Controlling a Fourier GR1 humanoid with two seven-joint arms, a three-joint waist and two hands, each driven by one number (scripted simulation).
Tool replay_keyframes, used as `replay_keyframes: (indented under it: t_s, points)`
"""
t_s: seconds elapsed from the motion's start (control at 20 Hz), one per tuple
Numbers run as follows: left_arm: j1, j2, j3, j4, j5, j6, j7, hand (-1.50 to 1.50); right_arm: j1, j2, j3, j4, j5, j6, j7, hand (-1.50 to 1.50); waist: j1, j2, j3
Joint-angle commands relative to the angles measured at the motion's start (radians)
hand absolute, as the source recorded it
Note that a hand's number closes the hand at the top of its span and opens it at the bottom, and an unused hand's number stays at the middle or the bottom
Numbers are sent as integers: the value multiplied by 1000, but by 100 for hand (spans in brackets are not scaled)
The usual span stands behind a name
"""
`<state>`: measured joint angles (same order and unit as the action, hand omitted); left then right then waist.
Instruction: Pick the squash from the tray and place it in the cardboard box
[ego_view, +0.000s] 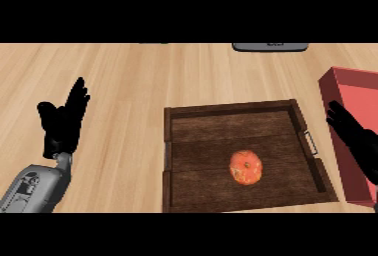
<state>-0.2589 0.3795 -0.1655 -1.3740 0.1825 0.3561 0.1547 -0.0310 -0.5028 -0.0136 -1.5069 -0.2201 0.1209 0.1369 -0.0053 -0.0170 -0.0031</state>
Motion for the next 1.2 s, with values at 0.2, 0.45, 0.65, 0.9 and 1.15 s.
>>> replay_keyframes:
  t_s: [0.2,0.45,0.65,0.9,1.15]
  points:
    - [91,45,90,-104,122,-99,-2,0,74,190,-85,-309,99,-431,66,-150,-18,-9,-2]
    - [142,36,103,-119,180,-134,20,0,135,230,-179,-408,354,-739,-73,-150,-50,-21,-4]
    - [183,47,110,-170,211,-174,18,0,276,308,34,-624,591,-808,-115,-150,-22,-7,-4]
    - [209,62,115,-207,228,-216,6,0,443,260,191,-654,877,-702,117,-150,4,12,-7]
    - [192,69,128,-191,232,-224,2,0,535,194,213,-685,1054,-509,365,-150,12,28,-13]
